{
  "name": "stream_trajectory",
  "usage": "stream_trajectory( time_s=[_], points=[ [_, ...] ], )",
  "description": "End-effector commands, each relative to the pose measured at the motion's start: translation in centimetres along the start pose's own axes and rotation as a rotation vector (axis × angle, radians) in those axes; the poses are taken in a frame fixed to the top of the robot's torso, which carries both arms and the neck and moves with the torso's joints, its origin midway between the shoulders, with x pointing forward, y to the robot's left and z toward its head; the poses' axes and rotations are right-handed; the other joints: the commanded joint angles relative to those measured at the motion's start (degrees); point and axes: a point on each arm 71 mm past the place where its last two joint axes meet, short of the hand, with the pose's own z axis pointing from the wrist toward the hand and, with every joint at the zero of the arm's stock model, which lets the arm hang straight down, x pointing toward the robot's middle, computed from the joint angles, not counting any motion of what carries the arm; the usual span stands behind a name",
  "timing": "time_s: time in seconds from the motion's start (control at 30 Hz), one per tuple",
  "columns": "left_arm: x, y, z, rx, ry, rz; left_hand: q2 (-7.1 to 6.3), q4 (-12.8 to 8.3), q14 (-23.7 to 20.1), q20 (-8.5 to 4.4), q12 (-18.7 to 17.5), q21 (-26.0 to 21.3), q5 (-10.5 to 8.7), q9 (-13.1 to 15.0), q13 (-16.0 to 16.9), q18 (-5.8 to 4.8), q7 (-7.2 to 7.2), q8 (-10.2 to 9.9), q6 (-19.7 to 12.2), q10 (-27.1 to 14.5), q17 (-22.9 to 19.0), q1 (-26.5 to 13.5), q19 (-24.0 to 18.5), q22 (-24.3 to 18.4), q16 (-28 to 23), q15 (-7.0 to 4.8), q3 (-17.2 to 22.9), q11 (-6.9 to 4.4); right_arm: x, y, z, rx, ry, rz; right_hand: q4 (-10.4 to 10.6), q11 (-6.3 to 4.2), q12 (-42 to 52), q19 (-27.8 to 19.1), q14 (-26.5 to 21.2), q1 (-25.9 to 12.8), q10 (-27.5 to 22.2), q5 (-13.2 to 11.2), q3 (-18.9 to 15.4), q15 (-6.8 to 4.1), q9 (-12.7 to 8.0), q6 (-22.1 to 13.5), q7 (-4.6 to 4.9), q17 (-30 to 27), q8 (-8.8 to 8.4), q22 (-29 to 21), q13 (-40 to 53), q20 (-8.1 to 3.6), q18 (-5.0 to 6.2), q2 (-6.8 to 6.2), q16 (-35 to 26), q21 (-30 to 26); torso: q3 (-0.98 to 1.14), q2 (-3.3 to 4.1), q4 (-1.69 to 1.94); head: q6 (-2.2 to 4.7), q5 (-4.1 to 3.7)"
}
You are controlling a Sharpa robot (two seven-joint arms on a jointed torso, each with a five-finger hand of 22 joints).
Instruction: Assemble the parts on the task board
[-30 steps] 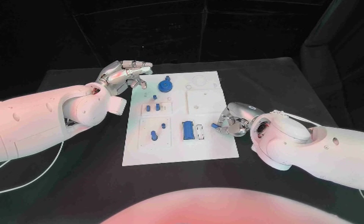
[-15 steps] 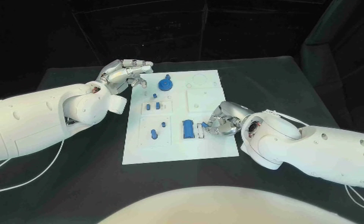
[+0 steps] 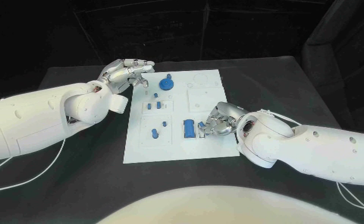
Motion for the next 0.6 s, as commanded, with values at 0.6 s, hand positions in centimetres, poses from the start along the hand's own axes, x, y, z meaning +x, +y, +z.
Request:
stream_trajectory(
  time_s=[0.6],
  points=[
    [0.45,-0.02,0.09,-0.004,0.029,-0.009,0.53,-0.26,-0.43,0.29,0.21,-0.29,-0.03,0.00,0.01,0.79,-0.03,-0.21,-0.39,-0.43,-0.15,0.32,0.21,-0.09,-0.13,0.06,-0.33,0.18,0.66,0.57,0.65,0.019,0.043,-0.039,1.66,-0.01,0.50,0.80,4.31,-3.04,0.69,0.43,-1.33,-0.51,2.05,1.33,-0.82,7.18,0.54,0.82,0.60,-0.70,-0.93,-0.20,0.27,0.32,0.04,-0.04,0.11,0.00,-0.22]
  ],
)
